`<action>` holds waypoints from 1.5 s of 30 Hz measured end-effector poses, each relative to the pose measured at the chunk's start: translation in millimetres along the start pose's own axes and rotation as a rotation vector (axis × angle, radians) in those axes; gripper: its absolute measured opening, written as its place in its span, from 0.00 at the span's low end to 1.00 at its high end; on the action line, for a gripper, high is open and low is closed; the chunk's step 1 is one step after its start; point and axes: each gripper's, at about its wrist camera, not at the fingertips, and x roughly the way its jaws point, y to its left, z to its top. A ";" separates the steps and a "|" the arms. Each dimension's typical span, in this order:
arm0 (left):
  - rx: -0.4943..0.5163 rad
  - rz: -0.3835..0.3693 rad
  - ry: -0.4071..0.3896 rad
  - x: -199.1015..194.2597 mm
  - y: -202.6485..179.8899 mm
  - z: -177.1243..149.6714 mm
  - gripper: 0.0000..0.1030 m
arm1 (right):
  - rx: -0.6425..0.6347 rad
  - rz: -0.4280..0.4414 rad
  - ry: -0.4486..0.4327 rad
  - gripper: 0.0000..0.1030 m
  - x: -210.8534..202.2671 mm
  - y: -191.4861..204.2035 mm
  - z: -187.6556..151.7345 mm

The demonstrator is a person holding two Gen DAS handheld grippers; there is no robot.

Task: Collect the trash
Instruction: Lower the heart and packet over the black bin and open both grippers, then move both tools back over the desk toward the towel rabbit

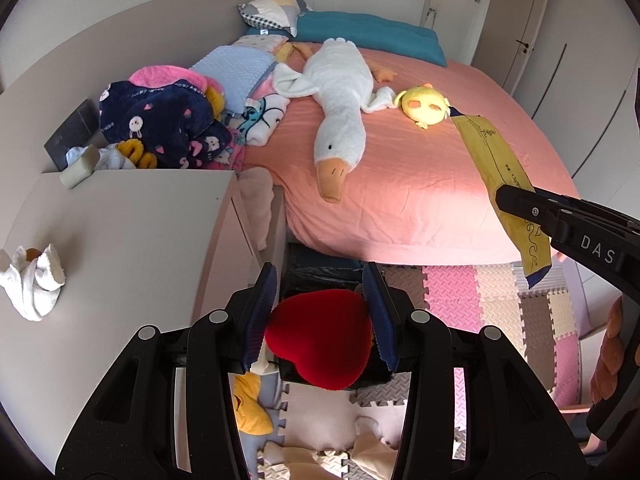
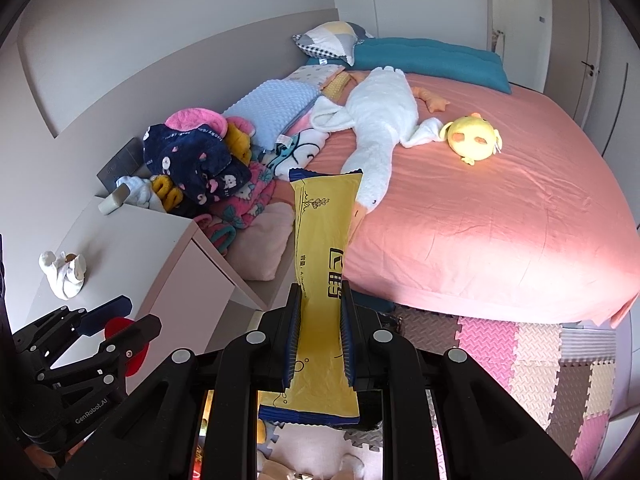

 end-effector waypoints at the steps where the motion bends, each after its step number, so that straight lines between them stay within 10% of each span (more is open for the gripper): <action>1: 0.003 -0.003 0.003 1.3 -1.5 0.2 0.43 | 0.002 -0.001 0.001 0.19 0.2 -1.8 0.1; 4: 0.019 -0.017 0.042 10.0 -4.6 1.6 0.44 | 0.010 -0.006 0.015 0.25 2.9 -4.5 1.3; 6: 0.041 -0.001 0.085 18.8 -8.5 1.4 0.82 | 0.021 -0.037 0.029 0.66 6.5 -7.2 3.5; 8: 0.046 0.068 0.058 18.9 -10.0 -0.2 0.94 | 0.032 -0.076 -0.004 0.78 4.4 -10.0 5.3; 27: -0.048 0.103 0.052 13.6 26.3 -3.9 0.94 | 0.021 -0.067 -0.019 0.78 9.7 -0.9 13.5; 45: -0.180 0.187 0.065 -10.0 103.7 -34.4 0.94 | -0.088 0.053 0.022 0.78 36.5 85.4 11.6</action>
